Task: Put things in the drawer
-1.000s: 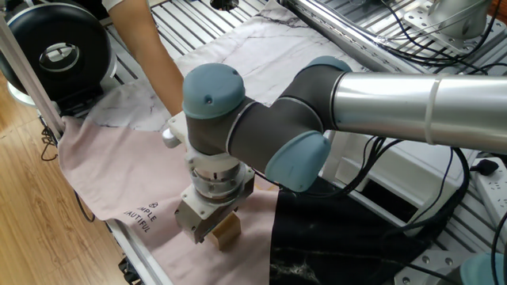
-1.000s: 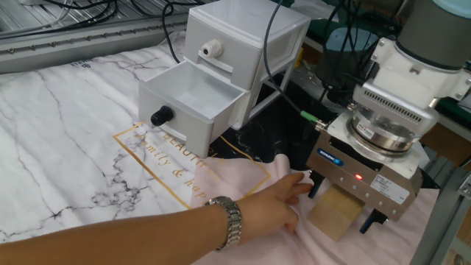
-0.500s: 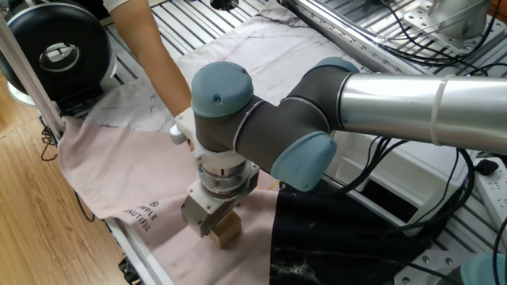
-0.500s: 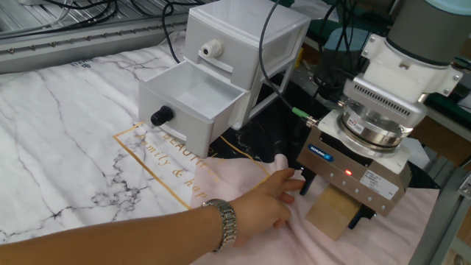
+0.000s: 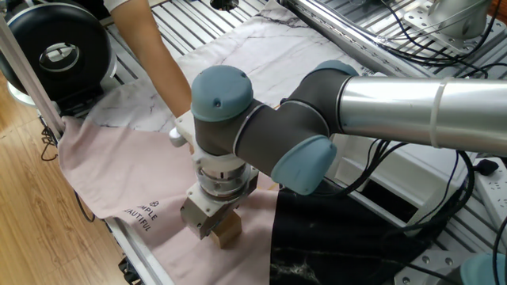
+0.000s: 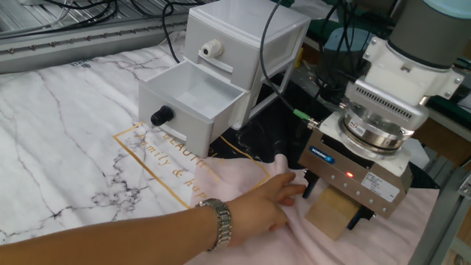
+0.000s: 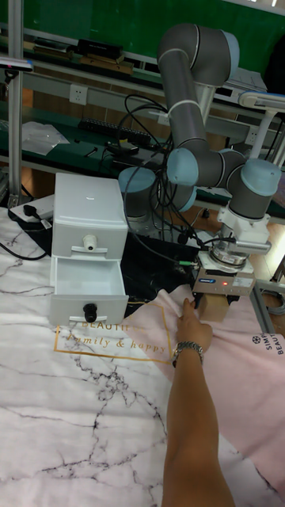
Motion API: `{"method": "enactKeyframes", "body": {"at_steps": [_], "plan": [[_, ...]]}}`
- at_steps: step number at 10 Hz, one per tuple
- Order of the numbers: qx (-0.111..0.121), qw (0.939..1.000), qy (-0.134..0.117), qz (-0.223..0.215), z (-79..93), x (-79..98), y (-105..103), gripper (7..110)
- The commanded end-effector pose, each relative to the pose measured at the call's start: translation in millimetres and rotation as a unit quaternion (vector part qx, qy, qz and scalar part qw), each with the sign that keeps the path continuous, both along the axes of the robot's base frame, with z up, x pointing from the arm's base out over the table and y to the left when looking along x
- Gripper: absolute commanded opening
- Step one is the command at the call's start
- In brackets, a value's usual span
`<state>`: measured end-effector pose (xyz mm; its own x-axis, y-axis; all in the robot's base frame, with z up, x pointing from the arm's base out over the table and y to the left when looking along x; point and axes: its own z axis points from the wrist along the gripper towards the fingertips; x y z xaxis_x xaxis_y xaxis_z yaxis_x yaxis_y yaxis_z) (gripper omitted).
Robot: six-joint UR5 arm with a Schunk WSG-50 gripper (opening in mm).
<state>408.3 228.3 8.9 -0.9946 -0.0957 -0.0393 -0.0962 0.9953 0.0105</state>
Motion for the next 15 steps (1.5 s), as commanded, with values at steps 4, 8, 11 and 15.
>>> {"method": "enactKeyframes", "body": {"at_steps": [4,8,11,15], "plan": [[0.006,0.9997,0.005,-0.024,6.0,2.8,15.7,22],[-0.015,0.9995,0.006,-0.029,0.7,-1.3,2.9,22],[-0.024,0.9983,0.009,-0.052,0.9,-5.4,12.8,7],[-0.009,0.9974,0.064,-0.031,26.8,-32.2,21.7,7]]}}
